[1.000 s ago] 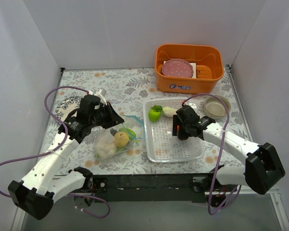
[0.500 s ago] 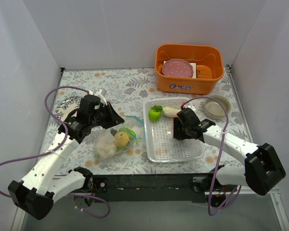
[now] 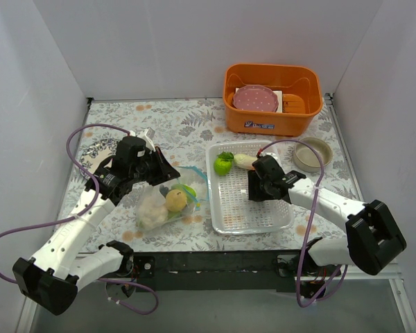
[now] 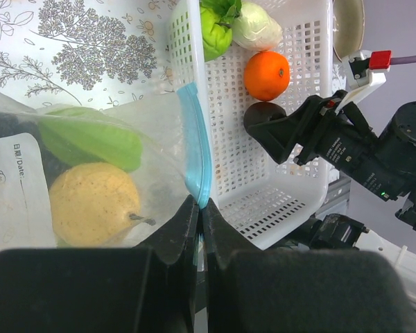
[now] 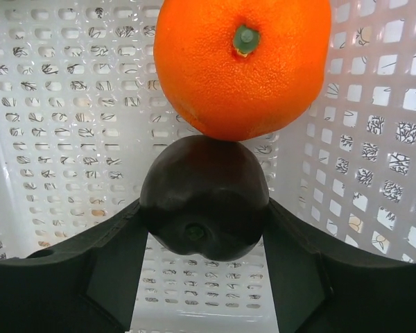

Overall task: Place the food in the zip-top bag and seal the zipper
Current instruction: Pick up the fake fruit from the bin.

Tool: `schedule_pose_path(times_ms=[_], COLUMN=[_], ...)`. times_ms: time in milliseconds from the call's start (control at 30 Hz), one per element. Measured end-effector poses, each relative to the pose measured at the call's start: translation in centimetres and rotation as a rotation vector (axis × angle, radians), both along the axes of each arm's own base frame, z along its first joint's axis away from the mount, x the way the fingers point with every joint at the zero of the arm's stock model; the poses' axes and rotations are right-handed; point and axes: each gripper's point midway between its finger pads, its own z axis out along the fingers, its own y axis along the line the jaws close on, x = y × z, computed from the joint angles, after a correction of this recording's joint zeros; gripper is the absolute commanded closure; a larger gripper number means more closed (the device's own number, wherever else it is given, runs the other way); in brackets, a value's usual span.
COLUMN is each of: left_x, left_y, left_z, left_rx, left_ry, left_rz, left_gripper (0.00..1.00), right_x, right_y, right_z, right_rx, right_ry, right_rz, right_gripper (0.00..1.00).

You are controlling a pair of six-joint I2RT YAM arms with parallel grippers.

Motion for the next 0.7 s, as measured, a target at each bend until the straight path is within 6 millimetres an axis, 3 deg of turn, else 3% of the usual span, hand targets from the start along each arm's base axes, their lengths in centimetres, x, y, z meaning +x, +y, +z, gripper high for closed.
schedule_pose_path(times_ms=[233,400,700], left_x=[0.0,0.0,0.0], left_y=[0.0,0.0,0.0], left_z=[0.0,0.0,0.0], left_rx=[-0.001,-0.001,-0.001], left_ry=[-0.001,-0.002,-0.002], left_rz=[-0.001,-0.001,-0.001], left_gripper=[1.0,1.0,1.0], right_x=[-0.1,-0.2,-0.4], right_y=[1.2,3.2,9.4], right_z=[1.1,4.2,10.4], right_rx=[0.074,0.219,0.542], right_ry=[-0.013,-0.07,-0.147], right_rz=[0.028,0.065,0.21], right_gripper=[0.56,0.56,0.56])
